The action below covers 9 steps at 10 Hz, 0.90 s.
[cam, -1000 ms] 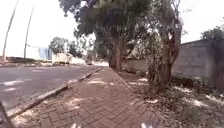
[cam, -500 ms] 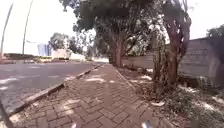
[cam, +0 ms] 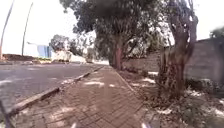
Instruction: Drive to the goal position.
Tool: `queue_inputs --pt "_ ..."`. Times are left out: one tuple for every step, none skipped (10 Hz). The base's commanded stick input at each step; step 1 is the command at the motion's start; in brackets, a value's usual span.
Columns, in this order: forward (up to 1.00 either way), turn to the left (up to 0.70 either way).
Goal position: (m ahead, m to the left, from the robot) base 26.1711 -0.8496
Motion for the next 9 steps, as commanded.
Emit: queue_inputs --pt "0.50 0.00" --pt "0.50 0.00" --pt "0.50 0.00" --pt "0.50 0.00" --pt "0.50 0.00" --pt "0.50 0.00" --pt "0.50 0.00" --pt "0.50 0.00" --pt "0.50 0.00"
